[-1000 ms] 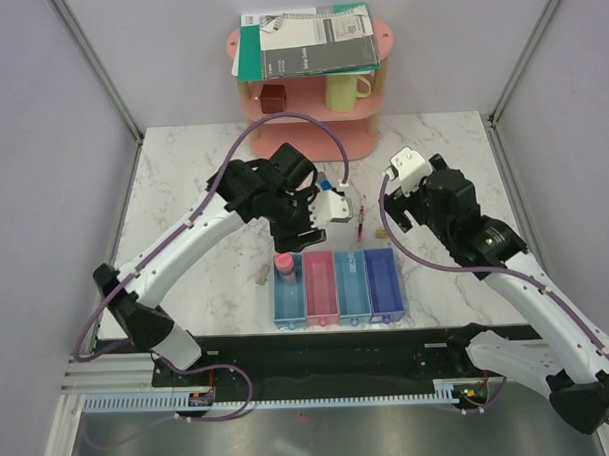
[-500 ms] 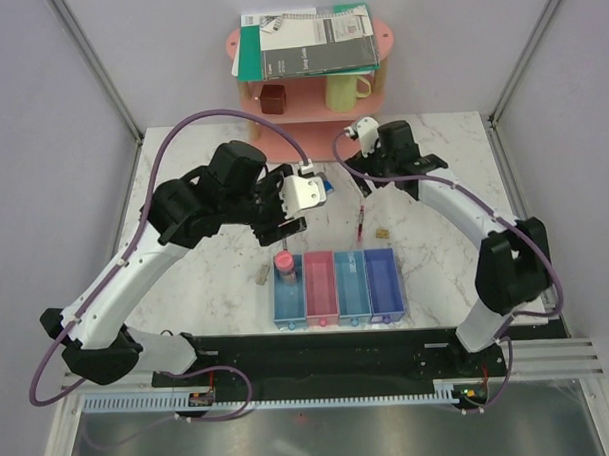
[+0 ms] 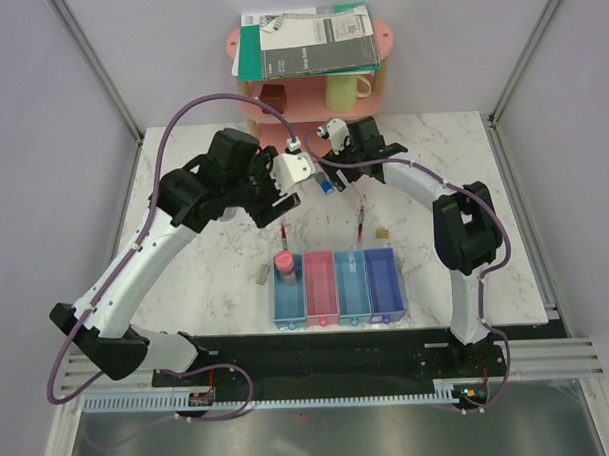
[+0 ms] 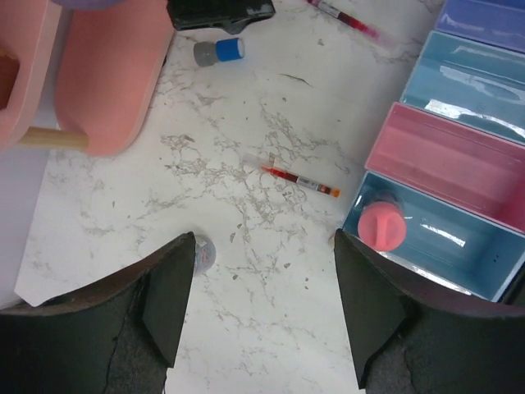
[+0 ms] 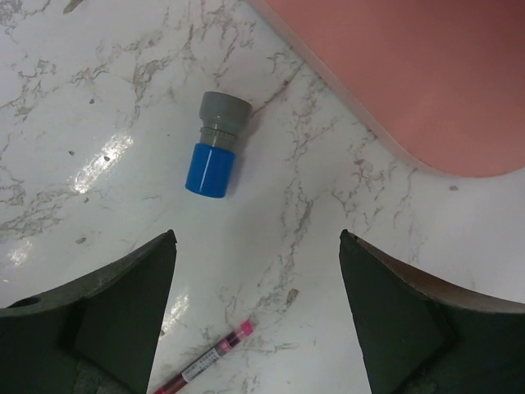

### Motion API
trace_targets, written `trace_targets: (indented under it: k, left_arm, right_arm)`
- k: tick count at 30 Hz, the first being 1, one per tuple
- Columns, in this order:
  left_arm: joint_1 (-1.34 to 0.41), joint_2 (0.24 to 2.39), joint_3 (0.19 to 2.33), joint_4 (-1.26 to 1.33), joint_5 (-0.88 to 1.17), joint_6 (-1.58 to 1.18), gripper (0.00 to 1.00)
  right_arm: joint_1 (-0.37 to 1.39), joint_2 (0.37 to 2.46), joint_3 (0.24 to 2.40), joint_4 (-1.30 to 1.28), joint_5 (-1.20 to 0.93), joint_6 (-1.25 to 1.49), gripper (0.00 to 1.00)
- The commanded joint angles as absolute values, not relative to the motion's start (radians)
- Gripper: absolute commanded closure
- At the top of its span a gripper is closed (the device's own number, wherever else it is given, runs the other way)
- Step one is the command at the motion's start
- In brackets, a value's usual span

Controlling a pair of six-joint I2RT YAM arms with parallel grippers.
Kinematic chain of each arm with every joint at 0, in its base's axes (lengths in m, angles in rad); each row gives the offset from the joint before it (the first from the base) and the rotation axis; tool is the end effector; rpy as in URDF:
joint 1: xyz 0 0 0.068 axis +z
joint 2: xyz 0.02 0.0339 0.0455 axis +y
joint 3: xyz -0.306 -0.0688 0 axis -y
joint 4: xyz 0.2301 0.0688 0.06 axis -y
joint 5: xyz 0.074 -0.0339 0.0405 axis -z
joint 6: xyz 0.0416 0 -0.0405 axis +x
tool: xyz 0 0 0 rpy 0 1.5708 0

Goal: Sort the stationery into containers
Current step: Pick up the stationery from the center of the board.

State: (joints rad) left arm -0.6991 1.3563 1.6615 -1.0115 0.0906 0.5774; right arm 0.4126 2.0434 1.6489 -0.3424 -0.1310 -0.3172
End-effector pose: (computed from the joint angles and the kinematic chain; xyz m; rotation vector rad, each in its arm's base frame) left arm 0.1844 -0.1600 0.4639 1.3959 1.8017 -0.1670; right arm 0.4377 0.1975 0.2755 -0.8860 2.1314 0.1999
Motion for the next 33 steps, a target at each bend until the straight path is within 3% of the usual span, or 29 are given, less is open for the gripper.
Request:
trace_targets:
  k: [1,7,25,33]
  left_arm:
    - [-0.585,1.443,1.721,-0.960,0.176,0.489,0.24]
    - [-0.457,1.535,1.793,-0.966,0.304,0.445,0.25]
    - [-0.456,1.490,1.718,-0.983,0.316,0.499,0.26]
    - [-0.448,1.493,1.713,-0.982,0.324,0.518,0.26]
  right_arm:
    - [0.448,2.051,1.657,-0.256,-0.153,-0.314,0.12]
    - [0.480,2.101,1.658,-0.209,-0.144,-0.316,0.12]
    - [0.482,2.387,2.009,-0.256,-0.112,-0.336,0.15]
    - [0.479,2.413,2.031,-0.278,-0.106,-0.365,0.19]
